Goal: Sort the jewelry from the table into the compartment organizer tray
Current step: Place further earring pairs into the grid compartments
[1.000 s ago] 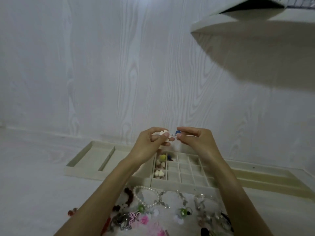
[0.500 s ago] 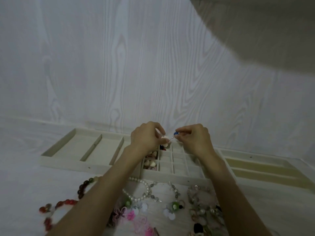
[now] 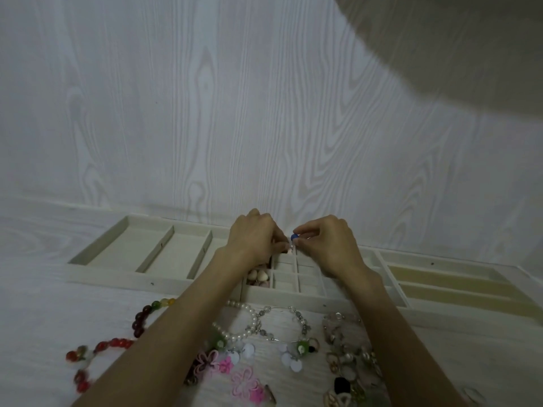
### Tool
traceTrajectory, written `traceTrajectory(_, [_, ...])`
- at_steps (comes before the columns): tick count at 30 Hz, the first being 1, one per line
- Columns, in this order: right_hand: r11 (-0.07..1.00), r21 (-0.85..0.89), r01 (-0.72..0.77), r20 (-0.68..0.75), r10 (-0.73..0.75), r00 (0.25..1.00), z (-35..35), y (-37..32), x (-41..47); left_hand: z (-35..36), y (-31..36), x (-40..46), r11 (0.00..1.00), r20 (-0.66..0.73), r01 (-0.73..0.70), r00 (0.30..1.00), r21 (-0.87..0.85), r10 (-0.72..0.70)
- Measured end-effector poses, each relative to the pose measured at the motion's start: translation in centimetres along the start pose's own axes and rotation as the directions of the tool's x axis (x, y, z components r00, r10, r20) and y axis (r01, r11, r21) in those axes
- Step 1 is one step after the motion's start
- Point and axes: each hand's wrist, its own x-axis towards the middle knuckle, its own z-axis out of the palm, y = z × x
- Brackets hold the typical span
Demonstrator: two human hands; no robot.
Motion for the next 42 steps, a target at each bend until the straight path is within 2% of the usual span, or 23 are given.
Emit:
traceTrajectory(6, [0.994, -0.091, 0.069, 0.035, -0.066, 0.997, 0.9, 0.0, -0.3, -0.2, -0.3, 0.0, 0.996, -0.061, 0.074, 0.995, -0.056, -0.078])
traceTrajectory(9, [0.99, -0.107, 0.092, -0.003, -0.093, 0.996, 1.2, 0.2, -0.2, -0.5, -0.1, 0.0, 0.993, -0.033, 0.089, 0.995, -0.077, -0.092])
traceTrajectory(15, [0.999, -0.034, 0.033, 0.026, -0.032, 0.999, 1.6, 0.2, 0.0, -1.4, 0.3, 0.0, 1.0, 0.015, 0.026, 1.0, 0.008, -0.026])
traceTrajectory(23, [0.979, -0.196, 0.062, -0.028, -0.068, 0.997, 0.2, 0.0, 0.1, -2.2, -0.5, 0.1, 0.999, 0.093, 0.03, 0.995, -0.023, -0.027])
traceTrajectory(28, [0.91, -0.399, 0.111, 0.156, -0.052, 0.986, -1.0, -1.1, 0.2, -3.0, -0.7, 0.4, 1.0, 0.212, -0.006, 0.977, -0.03, 0.012])
traceTrajectory(32, [0.884, -0.442, 0.149, 0.27, -0.027, 0.962, -1.0, -1.6, -0.4, -2.8, -0.6, 0.3, 1.0, 0.284, -0.006, 0.959, 0.005, 0.004])
traceTrajectory(36, [0.899, -0.42, 0.125, 0.248, -0.018, 0.969, -0.9, -1.7, -0.4, -2.6, -0.8, 0.4, 1.0, 0.307, 0.0, 0.952, -0.025, 0.008])
traceTrajectory(39, [0.908, -0.407, 0.103, 0.189, -0.026, 0.982, -1.0, -1.8, -0.2, -2.8, -1.9, 1.1, 0.986, 0.273, 0.029, 0.962, -0.165, 0.018])
traceTrajectory(42, [0.902, -0.415, 0.119, 0.239, -0.018, 0.971, -0.9, -2.0, -0.4, -3.1, -3.0, 1.6, 0.978, 0.212, 0.047, 0.977, -0.203, -0.003])
